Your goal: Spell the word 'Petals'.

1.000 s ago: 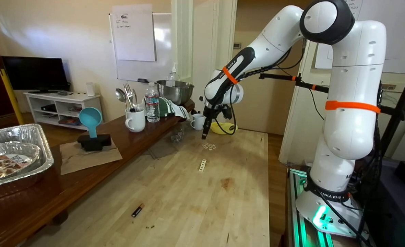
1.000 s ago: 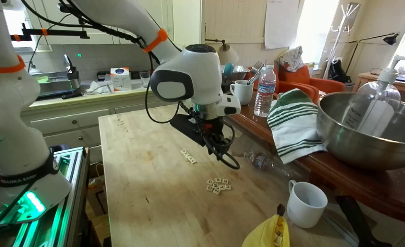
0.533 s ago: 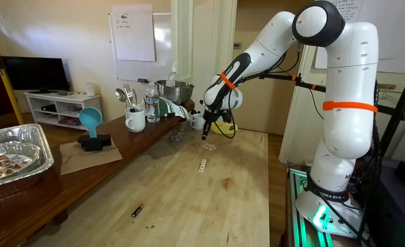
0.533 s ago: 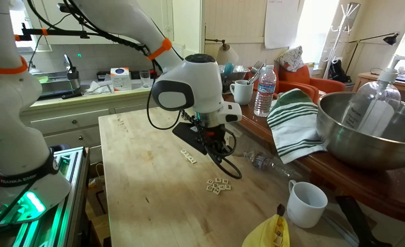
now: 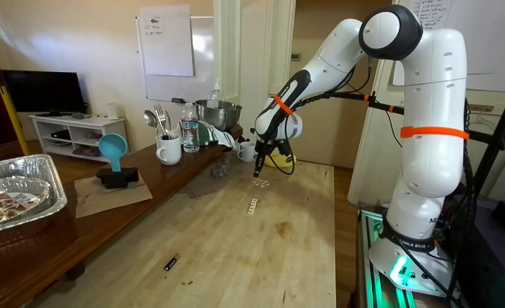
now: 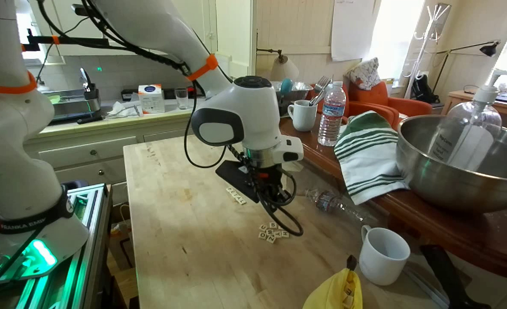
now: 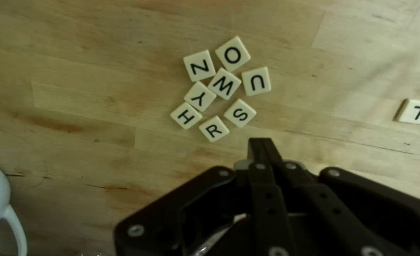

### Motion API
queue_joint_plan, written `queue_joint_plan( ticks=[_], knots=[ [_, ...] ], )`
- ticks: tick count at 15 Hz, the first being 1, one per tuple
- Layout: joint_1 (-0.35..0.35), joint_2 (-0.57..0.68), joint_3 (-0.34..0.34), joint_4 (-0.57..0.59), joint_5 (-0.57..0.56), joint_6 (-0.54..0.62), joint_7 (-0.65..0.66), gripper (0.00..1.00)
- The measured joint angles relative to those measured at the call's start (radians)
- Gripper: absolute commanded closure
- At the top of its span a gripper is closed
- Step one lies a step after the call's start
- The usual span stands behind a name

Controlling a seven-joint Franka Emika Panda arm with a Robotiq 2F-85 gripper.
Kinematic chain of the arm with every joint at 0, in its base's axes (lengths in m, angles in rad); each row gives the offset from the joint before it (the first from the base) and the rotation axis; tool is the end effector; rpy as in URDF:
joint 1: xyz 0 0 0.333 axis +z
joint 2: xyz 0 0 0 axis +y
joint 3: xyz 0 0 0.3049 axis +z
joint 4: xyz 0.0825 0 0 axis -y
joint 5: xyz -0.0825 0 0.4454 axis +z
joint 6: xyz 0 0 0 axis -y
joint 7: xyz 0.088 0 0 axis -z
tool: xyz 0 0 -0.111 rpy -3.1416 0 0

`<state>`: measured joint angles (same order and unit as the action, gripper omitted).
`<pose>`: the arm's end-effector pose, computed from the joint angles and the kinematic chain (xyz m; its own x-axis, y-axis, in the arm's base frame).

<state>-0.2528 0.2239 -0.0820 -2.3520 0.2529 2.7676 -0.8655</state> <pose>0.5279 -0.1962 0.1879 0.9308 0.3026 0.2052 0.2964 -0.9531 0.0611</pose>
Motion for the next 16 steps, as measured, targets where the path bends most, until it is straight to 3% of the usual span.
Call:
queue_joint_plan(
  ticks=[16],
  knots=[
    [-0.038,0.099,0.035,0.011,0.000,0.129,-0.004,1.00]
  ],
)
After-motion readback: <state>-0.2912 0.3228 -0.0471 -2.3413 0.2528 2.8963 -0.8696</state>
